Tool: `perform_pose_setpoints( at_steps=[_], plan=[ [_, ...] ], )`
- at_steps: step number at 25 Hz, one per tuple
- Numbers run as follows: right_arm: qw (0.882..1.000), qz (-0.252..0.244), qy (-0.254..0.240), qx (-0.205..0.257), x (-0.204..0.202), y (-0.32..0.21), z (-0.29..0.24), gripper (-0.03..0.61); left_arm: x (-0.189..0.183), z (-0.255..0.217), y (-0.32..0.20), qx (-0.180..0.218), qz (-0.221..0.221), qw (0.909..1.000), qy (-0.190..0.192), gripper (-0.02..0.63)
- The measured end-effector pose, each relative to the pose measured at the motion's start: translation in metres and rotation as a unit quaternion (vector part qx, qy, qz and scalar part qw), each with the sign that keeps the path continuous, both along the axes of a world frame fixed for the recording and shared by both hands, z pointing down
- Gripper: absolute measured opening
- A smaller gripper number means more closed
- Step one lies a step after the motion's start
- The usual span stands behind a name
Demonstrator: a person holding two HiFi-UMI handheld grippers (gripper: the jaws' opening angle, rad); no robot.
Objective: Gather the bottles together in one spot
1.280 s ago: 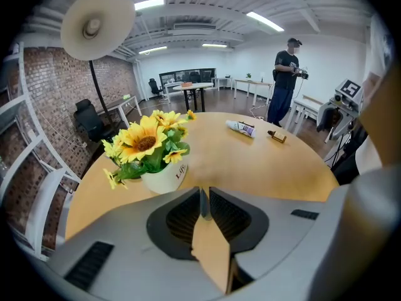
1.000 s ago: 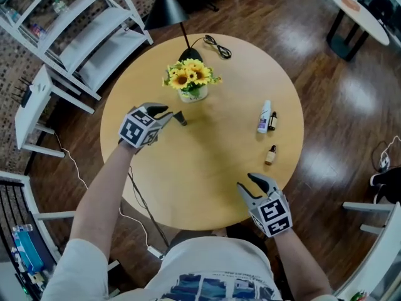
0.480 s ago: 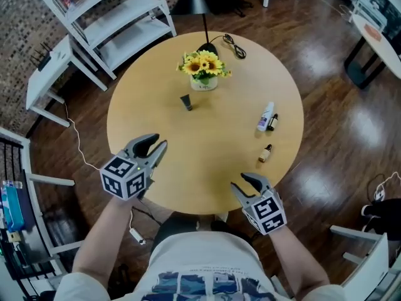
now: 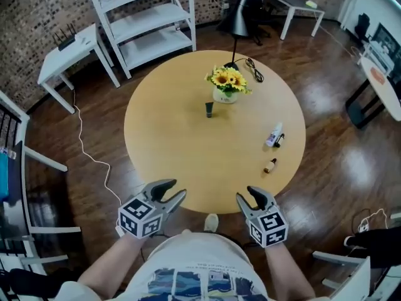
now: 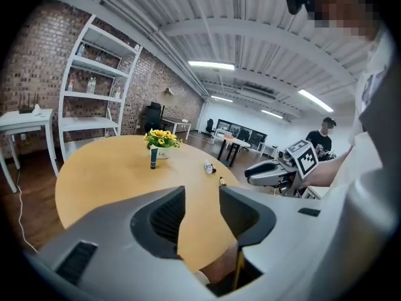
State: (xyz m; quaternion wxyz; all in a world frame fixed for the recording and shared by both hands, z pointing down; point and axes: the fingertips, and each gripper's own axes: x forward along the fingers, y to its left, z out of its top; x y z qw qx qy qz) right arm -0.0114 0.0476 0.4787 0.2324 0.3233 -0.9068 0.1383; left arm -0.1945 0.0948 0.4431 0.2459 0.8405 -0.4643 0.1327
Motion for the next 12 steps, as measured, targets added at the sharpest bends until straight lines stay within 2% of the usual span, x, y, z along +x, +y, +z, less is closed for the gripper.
perform_pose_setpoints(
  at_steps=[2,6,12],
  plan=[
    [1.000,-0.003,0.007,0.003,-0.009,0.022,-0.008,0.186,-0.013,-0.006,0.026,-0.005,-0.010,0.9999,-0.006,0.164],
    [1.000,-0.006,0.014,0.007,-0.023,0.058,-0.021,0.186,-0.027,-0.011,0.072,-0.015,-0.014,0.9997,-0.013,0.170],
    [0.999,-0.008,0.035,0.009,-0.030,0.107,-0.018,0.186,-0.031,-0.007,0.117,-0.033,-0.016,0.9993,0.002,0.182]
  ],
)
